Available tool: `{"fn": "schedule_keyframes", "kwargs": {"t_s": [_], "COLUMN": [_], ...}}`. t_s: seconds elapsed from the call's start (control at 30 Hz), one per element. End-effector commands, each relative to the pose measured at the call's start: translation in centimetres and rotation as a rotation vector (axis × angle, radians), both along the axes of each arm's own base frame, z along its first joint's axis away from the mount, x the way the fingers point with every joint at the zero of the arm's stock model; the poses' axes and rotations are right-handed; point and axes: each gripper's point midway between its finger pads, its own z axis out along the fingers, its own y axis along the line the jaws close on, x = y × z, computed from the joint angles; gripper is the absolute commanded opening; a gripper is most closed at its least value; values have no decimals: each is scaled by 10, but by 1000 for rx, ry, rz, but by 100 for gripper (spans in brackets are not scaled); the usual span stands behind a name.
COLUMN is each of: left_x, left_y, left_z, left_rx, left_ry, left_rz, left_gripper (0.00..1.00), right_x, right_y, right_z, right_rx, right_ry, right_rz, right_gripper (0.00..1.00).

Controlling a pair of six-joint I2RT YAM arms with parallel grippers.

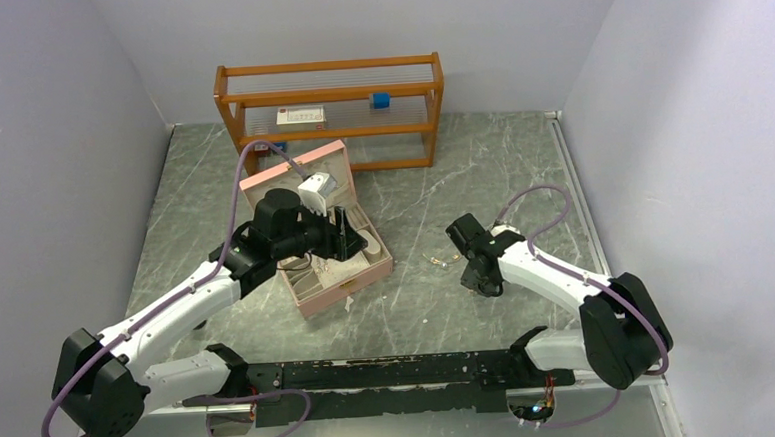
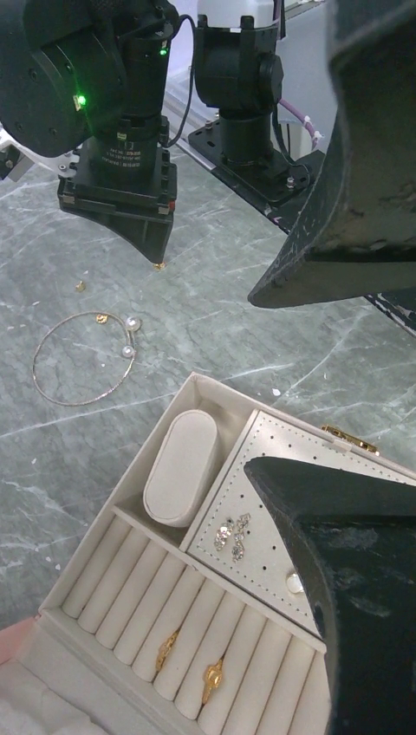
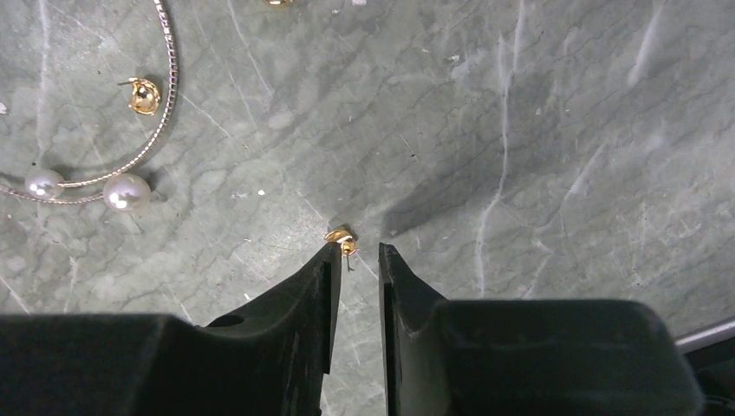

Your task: Organize the mixed jewelry

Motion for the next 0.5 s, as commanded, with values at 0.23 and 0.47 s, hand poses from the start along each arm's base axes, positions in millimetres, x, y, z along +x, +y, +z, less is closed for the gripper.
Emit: {"fn": "schedule_keyframes", "kwargs": {"t_s": [0.23, 0.47], "left_x": [2, 1], "left_y": [-5, -4], "left_z": [1, 0], "left_rx": [-19, -14], "left_ry": [-11, -5], "left_rz": [-18, -15], "left_gripper": [66, 66], "right_x": [-1, 5], "right_y": [3, 7], "right_z": [-4, 0], "right_rx": [32, 45], "right_ry": [-10, -27], "right_rz": [-9, 18], "right_gripper": [17, 0]}}
